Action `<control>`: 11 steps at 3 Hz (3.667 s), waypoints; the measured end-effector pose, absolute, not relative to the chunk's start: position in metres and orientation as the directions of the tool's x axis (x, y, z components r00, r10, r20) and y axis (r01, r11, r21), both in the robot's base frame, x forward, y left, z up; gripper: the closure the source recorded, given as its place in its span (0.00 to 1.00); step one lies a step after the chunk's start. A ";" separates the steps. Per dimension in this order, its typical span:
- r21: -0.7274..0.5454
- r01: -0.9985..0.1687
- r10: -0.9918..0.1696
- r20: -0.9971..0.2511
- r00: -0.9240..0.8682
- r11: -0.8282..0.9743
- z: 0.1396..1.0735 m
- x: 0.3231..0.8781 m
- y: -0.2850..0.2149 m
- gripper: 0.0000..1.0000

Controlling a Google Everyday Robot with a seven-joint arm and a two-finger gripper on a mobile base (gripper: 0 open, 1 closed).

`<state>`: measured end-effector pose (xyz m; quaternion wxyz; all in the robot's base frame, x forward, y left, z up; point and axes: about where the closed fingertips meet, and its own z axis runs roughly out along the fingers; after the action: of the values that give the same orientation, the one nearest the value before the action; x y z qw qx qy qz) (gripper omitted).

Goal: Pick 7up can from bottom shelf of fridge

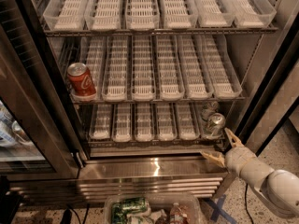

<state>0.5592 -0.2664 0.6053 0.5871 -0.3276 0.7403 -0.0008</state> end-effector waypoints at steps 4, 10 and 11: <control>-0.368 -0.312 -0.421 -0.899 -0.121 0.876 0.597 0.591 -0.287 0.50; -0.266 -0.242 -0.290 -0.955 -0.068 0.933 0.597 0.626 -0.288 0.34; -0.248 -0.239 -0.268 -0.962 -0.053 0.939 0.597 0.634 -0.286 0.33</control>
Offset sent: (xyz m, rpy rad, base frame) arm 0.0251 -0.0225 -0.0065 0.0244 -0.0612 -0.1527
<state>0.6337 -0.2858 0.5967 0.6656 -0.1746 0.7255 -0.0108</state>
